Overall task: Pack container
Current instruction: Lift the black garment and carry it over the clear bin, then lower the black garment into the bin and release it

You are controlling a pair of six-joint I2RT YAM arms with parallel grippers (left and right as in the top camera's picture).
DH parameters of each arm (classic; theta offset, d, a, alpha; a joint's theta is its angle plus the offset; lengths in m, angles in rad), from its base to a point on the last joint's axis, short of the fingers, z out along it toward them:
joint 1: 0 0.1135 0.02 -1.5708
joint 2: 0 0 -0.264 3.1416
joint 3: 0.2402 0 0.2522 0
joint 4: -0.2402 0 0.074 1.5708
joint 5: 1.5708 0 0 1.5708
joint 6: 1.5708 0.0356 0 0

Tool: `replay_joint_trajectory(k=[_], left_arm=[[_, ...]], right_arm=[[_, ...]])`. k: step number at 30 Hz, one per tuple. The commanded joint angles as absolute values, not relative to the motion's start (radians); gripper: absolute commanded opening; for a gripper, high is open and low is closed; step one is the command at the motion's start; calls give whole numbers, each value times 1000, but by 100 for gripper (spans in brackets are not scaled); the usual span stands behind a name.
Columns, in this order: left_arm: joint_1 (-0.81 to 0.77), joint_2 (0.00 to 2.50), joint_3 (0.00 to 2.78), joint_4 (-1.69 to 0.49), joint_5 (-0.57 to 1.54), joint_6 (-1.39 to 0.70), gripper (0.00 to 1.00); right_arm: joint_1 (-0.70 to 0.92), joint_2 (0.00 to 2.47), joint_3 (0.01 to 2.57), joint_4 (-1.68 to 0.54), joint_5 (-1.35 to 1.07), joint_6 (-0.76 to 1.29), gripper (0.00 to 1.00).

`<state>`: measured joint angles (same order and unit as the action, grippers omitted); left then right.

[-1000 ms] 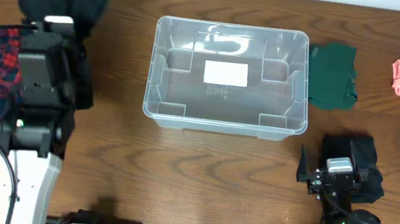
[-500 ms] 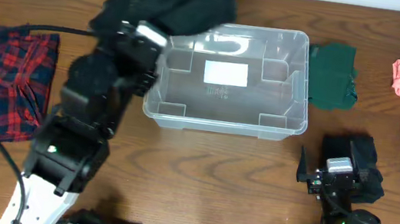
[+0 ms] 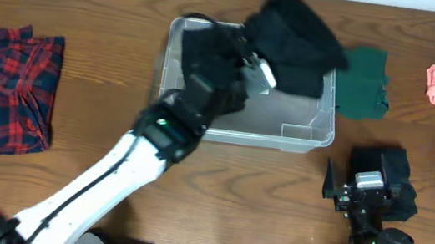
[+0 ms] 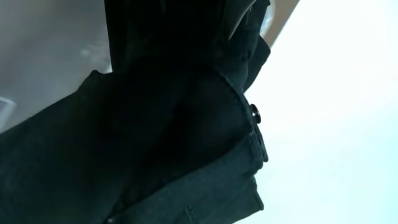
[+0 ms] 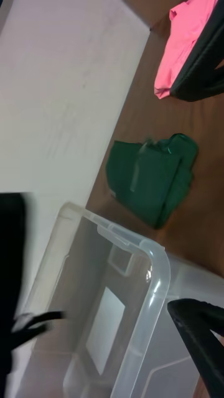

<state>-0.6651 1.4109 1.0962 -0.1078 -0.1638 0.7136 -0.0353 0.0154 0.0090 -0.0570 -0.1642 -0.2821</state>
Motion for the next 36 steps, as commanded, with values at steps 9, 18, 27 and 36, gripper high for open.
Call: replay_joint_trajectory(k=[9,18,27,36], left_arm=[[-712,1505,1138,-122,-176,781,6],[-712,1462,1139,-79,-301,768,98],[-641,1301,1139,22,-517,576,98],[-476,1096,1139,-170,-121,222,98]], right_arm=[[-49,12,6,-60,-165,-296,99],[-49,12,6,-60,-165,-296,99],[-49,12,6,-60,-165,-296,99],[-49,12,6,-60,-165,-296,99]])
